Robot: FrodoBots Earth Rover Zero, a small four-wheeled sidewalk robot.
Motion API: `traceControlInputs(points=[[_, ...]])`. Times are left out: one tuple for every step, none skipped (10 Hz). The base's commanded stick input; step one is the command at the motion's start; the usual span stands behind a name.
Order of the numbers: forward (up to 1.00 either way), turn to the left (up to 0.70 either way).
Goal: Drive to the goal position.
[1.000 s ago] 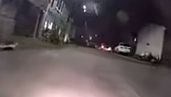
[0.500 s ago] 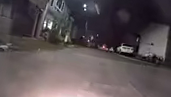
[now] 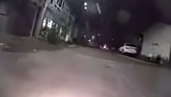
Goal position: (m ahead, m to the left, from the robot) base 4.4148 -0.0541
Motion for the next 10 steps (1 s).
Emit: traceControlInputs(points=[[1.00, 0.00], [1.00, 0.00], [1.00, 0.00], [1.00, 0.00], [1.00, 0.00], [1.00, 0.00], [1.00, 0.00], [1.00, 0.00], [1.00, 0.00], [1.00, 0.00]])
